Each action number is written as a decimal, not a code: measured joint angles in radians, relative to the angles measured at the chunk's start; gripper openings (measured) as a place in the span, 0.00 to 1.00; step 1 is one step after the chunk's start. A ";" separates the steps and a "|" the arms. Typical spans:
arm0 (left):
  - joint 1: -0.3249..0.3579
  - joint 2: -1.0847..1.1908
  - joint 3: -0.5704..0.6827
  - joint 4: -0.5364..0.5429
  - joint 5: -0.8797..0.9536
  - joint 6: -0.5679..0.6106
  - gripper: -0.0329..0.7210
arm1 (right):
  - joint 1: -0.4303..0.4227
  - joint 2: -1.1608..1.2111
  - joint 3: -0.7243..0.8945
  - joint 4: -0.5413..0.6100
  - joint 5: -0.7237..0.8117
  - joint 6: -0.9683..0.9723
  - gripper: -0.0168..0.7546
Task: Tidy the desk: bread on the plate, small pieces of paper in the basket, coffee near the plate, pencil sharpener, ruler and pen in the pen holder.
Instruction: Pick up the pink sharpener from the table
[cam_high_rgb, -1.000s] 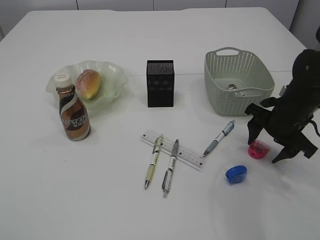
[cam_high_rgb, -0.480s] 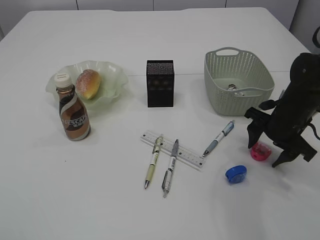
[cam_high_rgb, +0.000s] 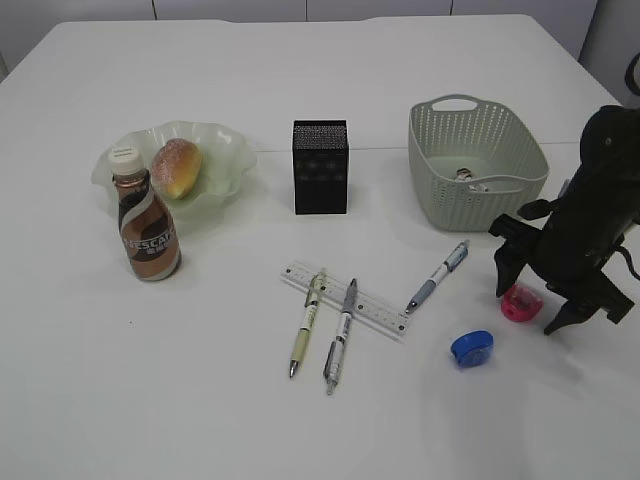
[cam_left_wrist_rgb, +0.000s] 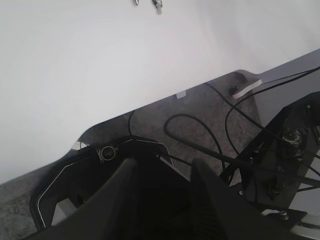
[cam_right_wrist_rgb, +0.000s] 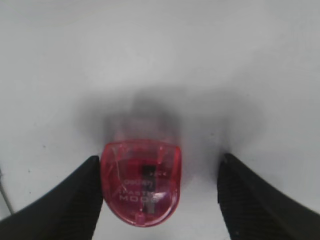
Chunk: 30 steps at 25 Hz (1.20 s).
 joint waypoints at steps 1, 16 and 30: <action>0.000 0.000 0.000 0.000 0.000 0.000 0.39 | 0.000 0.000 0.000 0.000 0.000 0.001 0.74; 0.000 0.000 0.000 -0.019 0.000 0.000 0.39 | 0.000 0.000 0.000 0.000 0.000 0.019 0.60; 0.000 0.000 0.000 -0.046 0.000 0.000 0.38 | 0.000 0.000 -0.002 0.000 0.002 -0.005 0.46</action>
